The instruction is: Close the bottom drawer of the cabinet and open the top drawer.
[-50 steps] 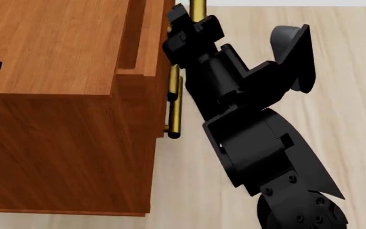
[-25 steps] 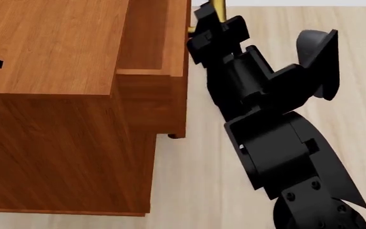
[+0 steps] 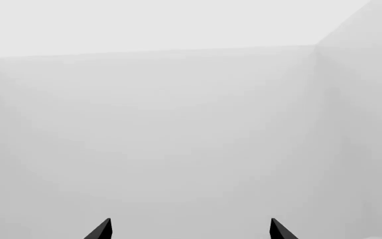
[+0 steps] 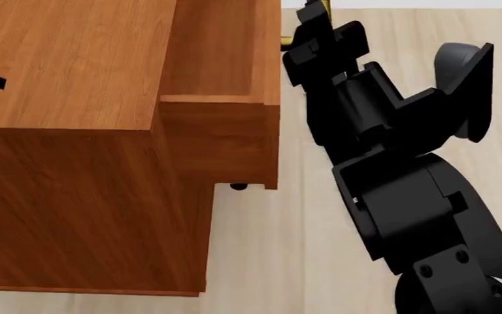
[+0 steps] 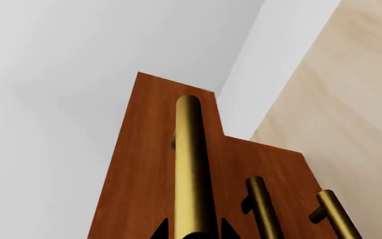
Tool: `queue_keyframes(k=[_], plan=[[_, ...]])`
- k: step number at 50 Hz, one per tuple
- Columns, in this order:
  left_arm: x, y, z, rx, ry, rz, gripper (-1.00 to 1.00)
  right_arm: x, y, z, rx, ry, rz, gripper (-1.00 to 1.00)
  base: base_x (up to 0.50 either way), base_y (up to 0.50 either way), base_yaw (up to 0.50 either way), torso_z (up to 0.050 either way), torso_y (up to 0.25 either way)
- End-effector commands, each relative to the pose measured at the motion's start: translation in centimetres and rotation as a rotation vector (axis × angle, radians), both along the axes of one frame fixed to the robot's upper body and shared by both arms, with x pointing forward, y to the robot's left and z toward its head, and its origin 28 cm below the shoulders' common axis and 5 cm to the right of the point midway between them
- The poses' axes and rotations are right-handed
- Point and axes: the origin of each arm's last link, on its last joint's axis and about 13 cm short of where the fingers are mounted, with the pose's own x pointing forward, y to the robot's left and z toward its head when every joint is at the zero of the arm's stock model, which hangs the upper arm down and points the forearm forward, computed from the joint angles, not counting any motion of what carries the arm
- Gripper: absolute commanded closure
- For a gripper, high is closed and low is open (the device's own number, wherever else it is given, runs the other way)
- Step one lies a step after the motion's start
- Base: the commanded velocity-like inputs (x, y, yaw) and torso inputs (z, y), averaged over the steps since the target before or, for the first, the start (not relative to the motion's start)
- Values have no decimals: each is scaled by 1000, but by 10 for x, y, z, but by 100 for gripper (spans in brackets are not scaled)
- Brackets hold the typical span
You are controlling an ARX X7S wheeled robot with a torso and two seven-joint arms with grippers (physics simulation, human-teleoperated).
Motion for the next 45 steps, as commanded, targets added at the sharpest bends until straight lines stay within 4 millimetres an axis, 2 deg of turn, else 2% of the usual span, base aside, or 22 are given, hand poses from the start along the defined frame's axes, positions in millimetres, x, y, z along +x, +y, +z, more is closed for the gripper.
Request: queue_keyframes(k=[1,12,26,38,39,45], plan=[[0,-1,1,0,-3,-2,-100,-14,-14,18,14,-186,-24,100,0,5,0,0,0],[1,-2,1,3,-3,-6,-100,-16,-21,19,26,-189,-48,100,0,4,0,3,9],[0,0,1,2,-4,-1,-100,-13,-18,12,32,-181,-39,100,0,4,0,2,9],[-1,-1,1,4,-4,-2,-100,-13,-17,14,30,-179,-38,100,0,4,0,3,8],[-1,-1,1,4,-4,-2,-100,-13,-17,13,31,-182,-39,-100,0,0,0,0,0],[-1,-1,1,5,-7,-2,-100,-12,-17,13,32,-180,-41,-100,0,1,0,0,2]])
